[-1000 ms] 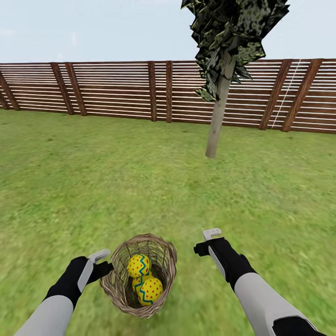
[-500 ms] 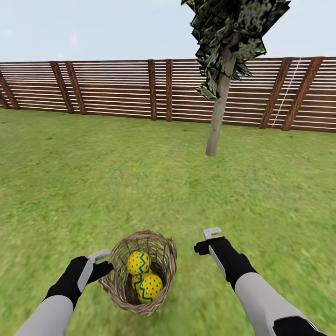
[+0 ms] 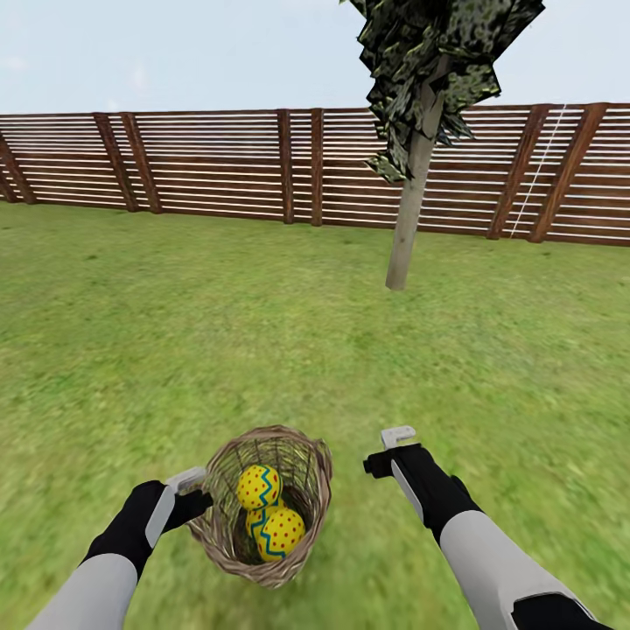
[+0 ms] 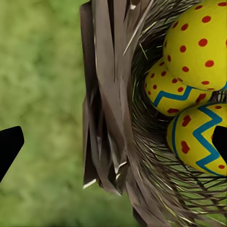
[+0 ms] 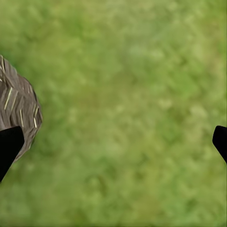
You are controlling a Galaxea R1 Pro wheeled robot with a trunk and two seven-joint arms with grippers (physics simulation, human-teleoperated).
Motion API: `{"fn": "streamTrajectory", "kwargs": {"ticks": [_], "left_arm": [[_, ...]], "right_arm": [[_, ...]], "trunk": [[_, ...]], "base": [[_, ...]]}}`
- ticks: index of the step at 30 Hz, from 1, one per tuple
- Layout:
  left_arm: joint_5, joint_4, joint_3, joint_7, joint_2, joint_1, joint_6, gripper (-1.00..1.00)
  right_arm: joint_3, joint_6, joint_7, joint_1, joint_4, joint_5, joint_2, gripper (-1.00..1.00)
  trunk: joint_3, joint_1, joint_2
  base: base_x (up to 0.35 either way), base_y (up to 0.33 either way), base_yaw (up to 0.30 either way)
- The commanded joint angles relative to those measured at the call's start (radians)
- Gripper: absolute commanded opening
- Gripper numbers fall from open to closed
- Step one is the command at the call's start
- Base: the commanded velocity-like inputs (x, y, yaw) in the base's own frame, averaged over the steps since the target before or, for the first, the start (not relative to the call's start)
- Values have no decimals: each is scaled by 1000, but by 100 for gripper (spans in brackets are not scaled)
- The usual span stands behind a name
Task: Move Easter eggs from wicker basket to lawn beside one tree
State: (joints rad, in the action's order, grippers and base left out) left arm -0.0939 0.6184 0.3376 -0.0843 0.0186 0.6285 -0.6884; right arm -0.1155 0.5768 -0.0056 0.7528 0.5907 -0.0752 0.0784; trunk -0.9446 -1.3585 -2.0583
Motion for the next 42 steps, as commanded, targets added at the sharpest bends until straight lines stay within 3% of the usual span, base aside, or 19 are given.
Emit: {"fn": "streamTrajectory", "kwargs": {"ticks": [1,23,33,34,36,42], "left_arm": [[-10,1,0,-8,0,0,-4,100],[-10,4,1,-7,0,0,-4,100],[-10,5,4,-6,1,0,5,100],[-10,1,4,-6,1,0,23,-100],[-9,-6,4,-8,2,0,65,-100],[-12,-1,7,-6,3,0,73,-100]], "right_arm": [[-3,6,-1,0,1,-8,0,100],[-3,6,-1,0,0,-8,0,100],[-3,6,-1,0,0,-8,0,100],[-3,6,-1,0,0,-8,0,100],[-3,6,-1,0,0,-8,0,100],[-3,6,-1,0,0,-8,0,100]], "trunk": [[-4,-4,-8],[-73,-88,-162],[-73,-88,-162],[-73,-88,-162],[-73,-88,-162],[-73,-88,-162]], "base": [[0,0,0],[0,0,0],[0,0,0],[0,0,0],[0,0,0],[0,0,0]]}}
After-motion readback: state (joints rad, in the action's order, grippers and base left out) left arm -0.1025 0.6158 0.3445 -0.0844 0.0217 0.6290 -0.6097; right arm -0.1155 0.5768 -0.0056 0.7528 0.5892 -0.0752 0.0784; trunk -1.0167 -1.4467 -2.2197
